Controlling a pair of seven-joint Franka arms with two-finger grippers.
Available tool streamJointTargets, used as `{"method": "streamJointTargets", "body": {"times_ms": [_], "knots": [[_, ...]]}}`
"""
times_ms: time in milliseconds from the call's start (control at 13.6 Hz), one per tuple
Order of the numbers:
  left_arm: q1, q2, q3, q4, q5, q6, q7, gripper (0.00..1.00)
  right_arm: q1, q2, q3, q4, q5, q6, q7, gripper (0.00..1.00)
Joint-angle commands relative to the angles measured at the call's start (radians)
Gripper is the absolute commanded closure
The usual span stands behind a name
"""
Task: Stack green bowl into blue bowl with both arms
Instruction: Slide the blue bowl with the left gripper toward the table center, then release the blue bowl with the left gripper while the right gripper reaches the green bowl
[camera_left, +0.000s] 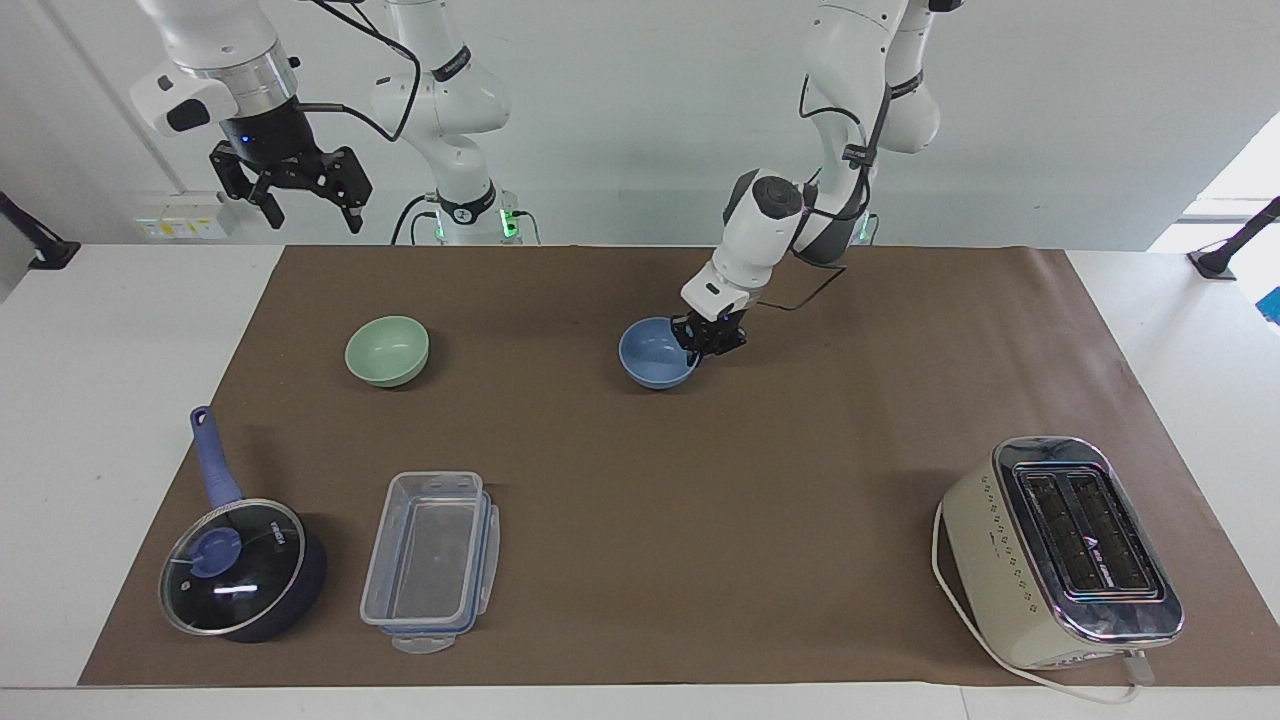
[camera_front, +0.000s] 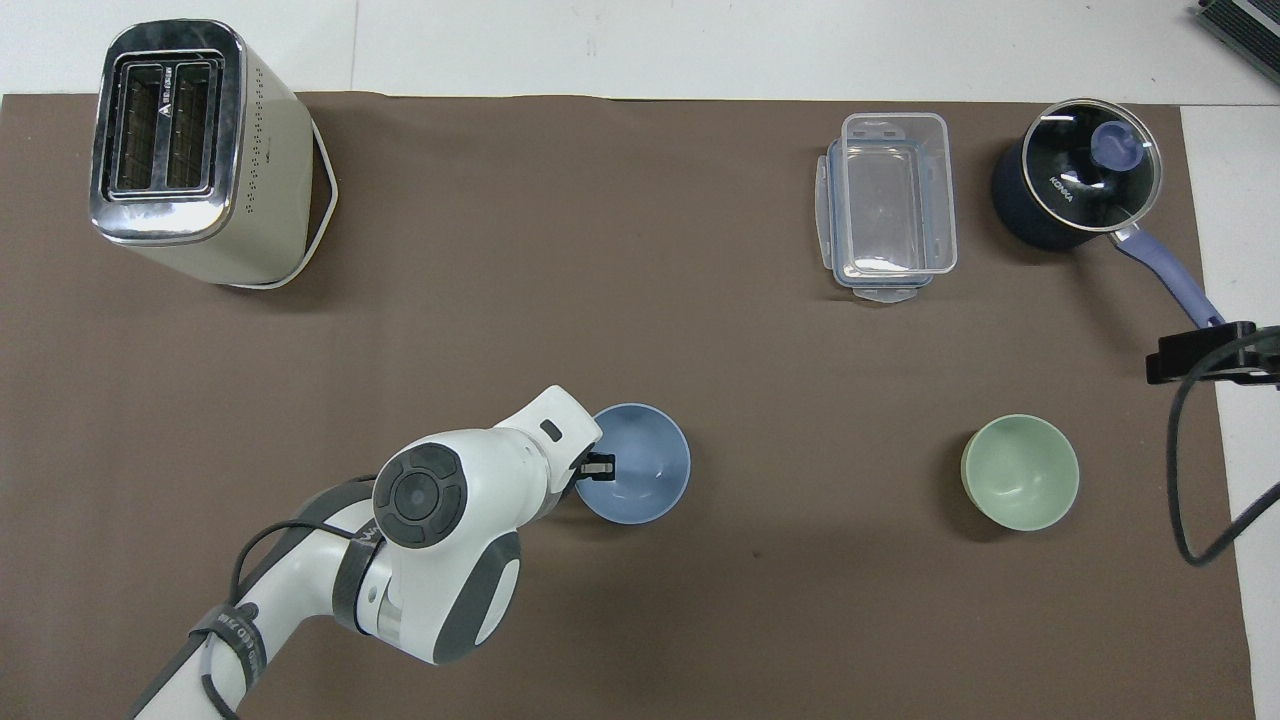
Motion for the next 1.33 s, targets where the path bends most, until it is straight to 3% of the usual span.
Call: {"method": "streamJointTargets", "body": {"times_ms": [0,148,369,811,1033,1254], "knots": [[-0.016,0.0,0.017,0.005,-0.007,0.015,-0.006,0.0,-0.023,-0.028,-0.01,-0.065,0.008,0.034,-0.033,0.0],[-0.004,-0.019,0.024,0.02,-0.007,-0.023,0.001,0.0,-0.059,-0.036,-0.012,-0.159,0.008,0.097,-0.074,0.0],[0.071,-0.038,0.03,0.129,0.014,-0.205,0.013,0.0,-0.082,-0.036,-0.012,-0.312,0.008,0.222,-0.111,0.0],[0.222,-0.116,0.03,0.206,0.189,-0.365,0.114,0.0,-0.111,-0.011,-0.013,-0.662,0.007,0.641,-0.156,0.0],[0.352,-0.185,0.03,0.291,0.189,-0.576,0.291,0.0,-0.135,0.01,-0.013,-0.74,0.001,0.735,-0.211,0.0],[0.473,-0.184,0.03,0.444,0.192,-0.774,0.445,0.0,-0.195,0.022,-0.013,-0.846,0.001,0.884,-0.327,0.0]]}}
